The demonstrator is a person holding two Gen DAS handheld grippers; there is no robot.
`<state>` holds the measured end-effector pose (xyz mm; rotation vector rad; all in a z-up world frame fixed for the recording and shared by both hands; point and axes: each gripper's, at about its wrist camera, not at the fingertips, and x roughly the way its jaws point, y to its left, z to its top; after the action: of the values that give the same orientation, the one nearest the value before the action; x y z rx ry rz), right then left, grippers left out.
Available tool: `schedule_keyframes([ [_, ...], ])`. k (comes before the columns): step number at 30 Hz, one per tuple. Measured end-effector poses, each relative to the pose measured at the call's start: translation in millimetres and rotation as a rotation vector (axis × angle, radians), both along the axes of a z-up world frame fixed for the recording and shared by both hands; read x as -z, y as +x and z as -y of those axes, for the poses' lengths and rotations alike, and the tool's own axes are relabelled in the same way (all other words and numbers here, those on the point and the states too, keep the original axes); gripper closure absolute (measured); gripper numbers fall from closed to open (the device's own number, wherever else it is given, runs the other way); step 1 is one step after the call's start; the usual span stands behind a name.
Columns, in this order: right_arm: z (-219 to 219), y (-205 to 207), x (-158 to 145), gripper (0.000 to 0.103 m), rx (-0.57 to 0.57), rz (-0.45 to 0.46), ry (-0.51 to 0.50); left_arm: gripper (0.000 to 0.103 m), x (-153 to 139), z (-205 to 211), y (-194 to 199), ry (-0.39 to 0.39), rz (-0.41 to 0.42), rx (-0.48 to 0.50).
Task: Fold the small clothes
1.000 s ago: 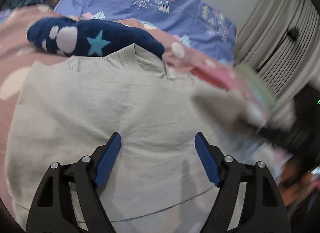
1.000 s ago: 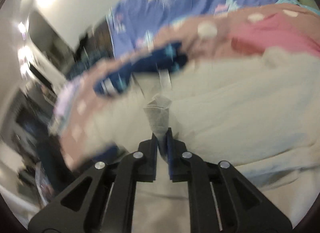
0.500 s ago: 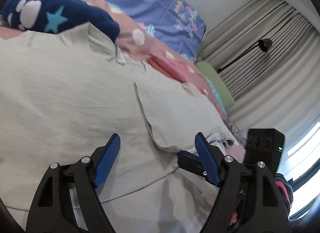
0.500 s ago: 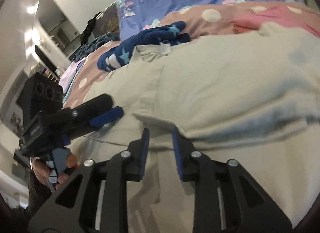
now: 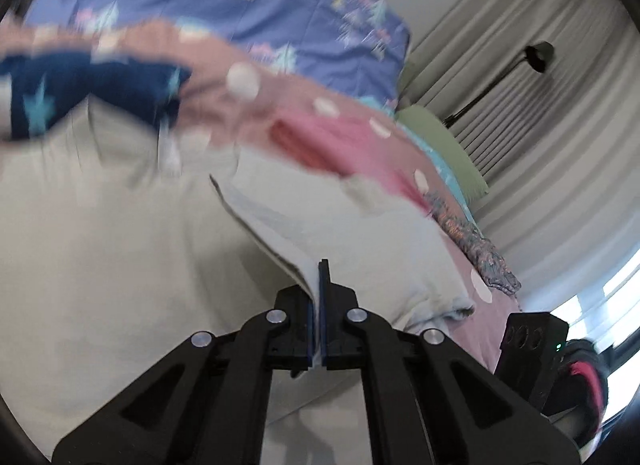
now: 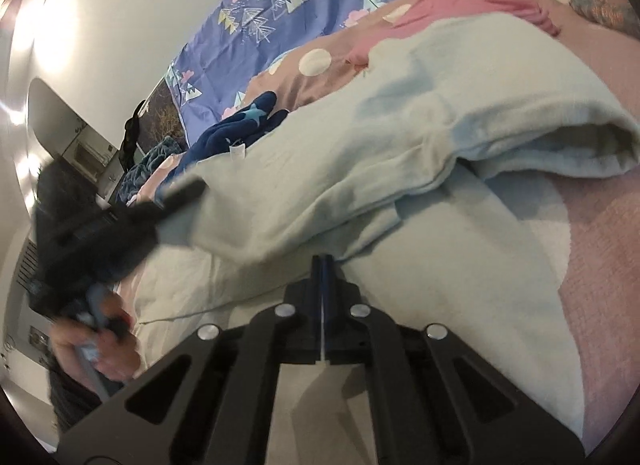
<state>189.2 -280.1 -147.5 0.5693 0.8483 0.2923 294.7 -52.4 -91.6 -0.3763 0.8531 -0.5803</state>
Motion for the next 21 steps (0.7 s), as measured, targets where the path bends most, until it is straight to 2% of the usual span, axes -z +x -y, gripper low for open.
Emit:
schedule_keyframes([
  [2, 2.7, -3.2, -6.0, 0.097, 0.011, 0.025, 0.015, 0.102, -19.3, 1.8, -1.0, 0.024, 0.047, 0.002],
  [4, 10.6, -5.4, -12.5, 0.081, 0.061, 0.056, 0.001, 0.102, -37.6, -2.6, -3.2, 0.034, 0.084, 0.004],
  [5, 13.0, -5.1, -10.6, 0.083, 0.088, 0.051, -0.013, 0.102, -45.1, -6.3, -5.1, 0.038, 0.100, 0.001],
  [7, 26.0, -0.7, 3.3, 0.103, 0.136, -0.014, 0.031, 0.102, -62.2, -16.1, -9.9, 0.050, 0.140, -0.015],
  [9, 34.3, 2.6, 13.5, 0.103, 0.155, -0.048, 0.082, 0.102, -77.1, -34.2, -18.5, 0.072, 0.183, -0.042],
  [12, 30.2, 2.3, 11.9, 0.103, 0.151, -0.036, 0.037, 0.102, -91.4, -68.6, -29.5, 0.103, 0.218, -0.099],
  [17, 13.2, 3.9, 8.1, 0.103, 0.149, -0.011, -0.070, 0.102, -85.2, -121.7, -45.2, 0.152, 0.197, -0.176],
  [21, 12.9, 2.9, 9.5, 0.103, 0.149, -0.010, -0.079, 0.102, -48.8, -155.2, -48.8, 0.177, 0.101, -0.241],
])
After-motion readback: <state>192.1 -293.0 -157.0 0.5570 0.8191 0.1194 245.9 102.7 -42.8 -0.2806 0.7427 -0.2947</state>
